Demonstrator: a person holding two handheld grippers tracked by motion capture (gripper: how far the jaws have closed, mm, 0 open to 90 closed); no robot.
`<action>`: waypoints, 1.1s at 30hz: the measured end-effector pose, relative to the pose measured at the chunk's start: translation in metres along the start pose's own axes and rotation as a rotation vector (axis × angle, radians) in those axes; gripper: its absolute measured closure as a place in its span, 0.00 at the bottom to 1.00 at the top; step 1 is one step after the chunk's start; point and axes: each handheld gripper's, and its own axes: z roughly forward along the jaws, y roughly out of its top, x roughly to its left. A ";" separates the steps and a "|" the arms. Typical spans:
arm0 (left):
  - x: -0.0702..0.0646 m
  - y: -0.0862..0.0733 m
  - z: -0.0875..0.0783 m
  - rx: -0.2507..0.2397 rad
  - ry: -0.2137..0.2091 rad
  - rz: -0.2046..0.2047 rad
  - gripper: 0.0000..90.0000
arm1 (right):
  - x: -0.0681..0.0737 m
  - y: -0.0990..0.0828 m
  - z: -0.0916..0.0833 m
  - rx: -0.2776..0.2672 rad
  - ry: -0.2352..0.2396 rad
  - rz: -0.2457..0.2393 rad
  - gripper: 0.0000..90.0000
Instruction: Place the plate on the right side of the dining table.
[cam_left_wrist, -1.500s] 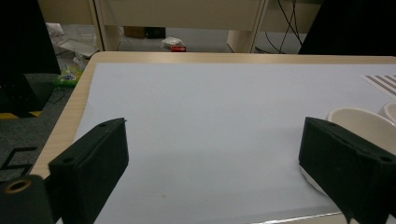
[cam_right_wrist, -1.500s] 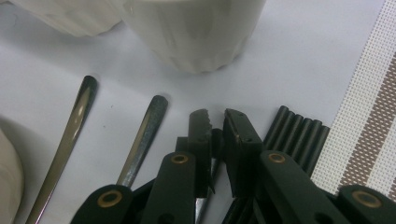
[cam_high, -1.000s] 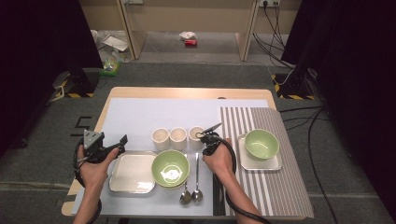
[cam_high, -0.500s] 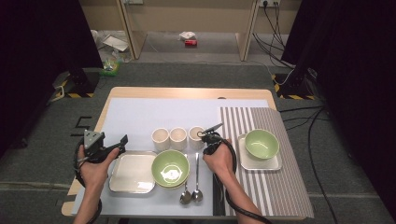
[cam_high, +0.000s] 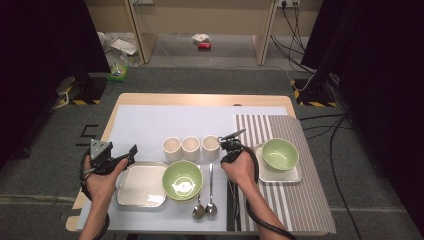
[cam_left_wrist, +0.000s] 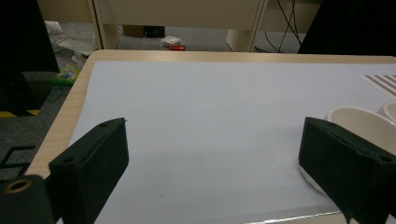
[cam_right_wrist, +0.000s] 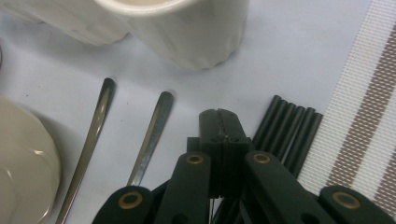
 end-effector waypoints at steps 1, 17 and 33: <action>0.000 0.000 0.000 0.000 0.000 0.001 0.08 | -0.001 0.000 -0.001 0.002 0.000 -0.005 1.00; 0.000 0.001 -0.001 -0.010 -0.002 -0.011 0.08 | -0.011 0.007 -0.029 -0.059 0.044 0.006 1.00; -0.001 0.000 -0.001 -0.008 -0.005 -0.015 0.09 | -0.025 0.015 -0.062 -0.165 0.105 0.033 1.00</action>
